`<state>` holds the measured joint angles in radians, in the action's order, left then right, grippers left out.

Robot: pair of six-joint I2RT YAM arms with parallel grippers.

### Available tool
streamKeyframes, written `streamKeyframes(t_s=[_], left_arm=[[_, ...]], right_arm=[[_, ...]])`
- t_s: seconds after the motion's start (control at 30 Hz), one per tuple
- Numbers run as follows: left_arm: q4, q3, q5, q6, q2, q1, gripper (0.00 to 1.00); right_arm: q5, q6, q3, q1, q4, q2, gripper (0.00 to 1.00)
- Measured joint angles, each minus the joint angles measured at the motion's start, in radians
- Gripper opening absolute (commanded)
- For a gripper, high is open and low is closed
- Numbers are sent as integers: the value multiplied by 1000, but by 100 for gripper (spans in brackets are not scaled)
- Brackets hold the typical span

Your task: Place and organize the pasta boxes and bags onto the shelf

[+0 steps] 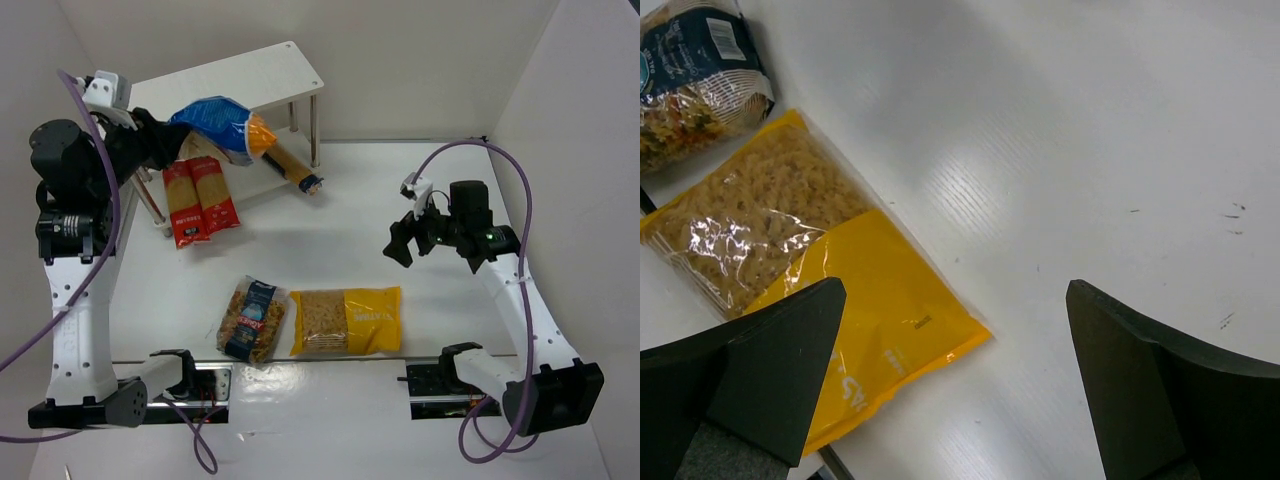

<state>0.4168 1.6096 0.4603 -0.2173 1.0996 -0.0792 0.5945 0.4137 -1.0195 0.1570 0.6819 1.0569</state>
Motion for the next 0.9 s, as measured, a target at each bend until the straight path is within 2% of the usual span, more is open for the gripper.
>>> streamKeyframes(t_s=[0.27,0.63,0.9], left_arm=[[3,95,-92,-26,88,-79,0],[7,127,-214,-24,143,-82,0],[-37,280,-287,-26,206,-111,0]], right_arm=[[41,12,1,-72,2,2,100],[66,35,11,-101,11,36,100],[85,57,11,-138,28,60,100]])
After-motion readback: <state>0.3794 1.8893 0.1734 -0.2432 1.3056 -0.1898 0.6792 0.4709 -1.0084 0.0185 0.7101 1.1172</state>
